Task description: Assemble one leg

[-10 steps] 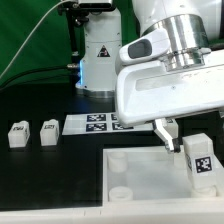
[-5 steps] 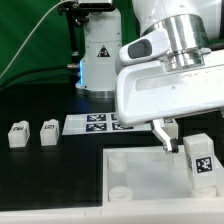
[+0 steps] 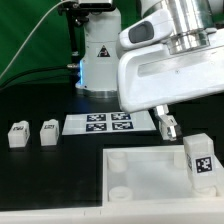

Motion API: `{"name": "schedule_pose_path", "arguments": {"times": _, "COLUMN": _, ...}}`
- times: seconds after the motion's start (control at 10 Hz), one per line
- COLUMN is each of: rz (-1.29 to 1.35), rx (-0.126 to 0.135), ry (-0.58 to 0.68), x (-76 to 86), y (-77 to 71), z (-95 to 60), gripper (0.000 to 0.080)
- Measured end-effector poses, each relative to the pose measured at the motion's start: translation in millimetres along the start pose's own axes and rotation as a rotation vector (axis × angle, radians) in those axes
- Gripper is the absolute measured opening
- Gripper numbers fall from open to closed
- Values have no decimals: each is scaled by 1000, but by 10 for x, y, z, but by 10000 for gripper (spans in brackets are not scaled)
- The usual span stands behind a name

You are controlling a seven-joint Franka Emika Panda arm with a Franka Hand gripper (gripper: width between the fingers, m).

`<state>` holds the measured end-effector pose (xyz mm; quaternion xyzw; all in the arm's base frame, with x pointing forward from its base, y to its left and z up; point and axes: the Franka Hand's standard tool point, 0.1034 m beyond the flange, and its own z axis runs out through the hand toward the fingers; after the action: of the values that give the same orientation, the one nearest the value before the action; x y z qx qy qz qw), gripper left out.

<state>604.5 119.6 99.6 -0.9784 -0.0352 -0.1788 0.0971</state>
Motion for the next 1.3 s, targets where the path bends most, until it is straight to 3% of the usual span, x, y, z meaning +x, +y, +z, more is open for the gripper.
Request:
{"name": "schedule_pose_path", "arguments": {"times": 0.2, "rz": 20, "rx": 34, "ry": -173, "x": 40, "y": 93, "z": 34, "gripper": 649}}
{"name": "schedule_pose_path", "arguments": {"times": 0.5, "rz": 18, "rx": 75, "ry": -487, "x": -64, "y": 41, "z": 91, "gripper": 649}}
{"name": "schedule_pose_path", "arguments": {"times": 0.8, "rz": 10, "rx": 73, "ry": -461, "x": 80, "y": 142, "z": 170, "gripper": 649}}
{"name": "schedule_pose_path", "arguments": {"times": 1.2, "rz": 3, "rx": 72, "ry": -444, "x": 119, "y": 173, "z": 171, "gripper": 639}}
{"name": "schedule_pose_path", "arguments": {"times": 1.3, "rz": 37, "rx": 64, "ry": -445, "x": 119, "y": 171, "z": 172, "gripper": 458}}
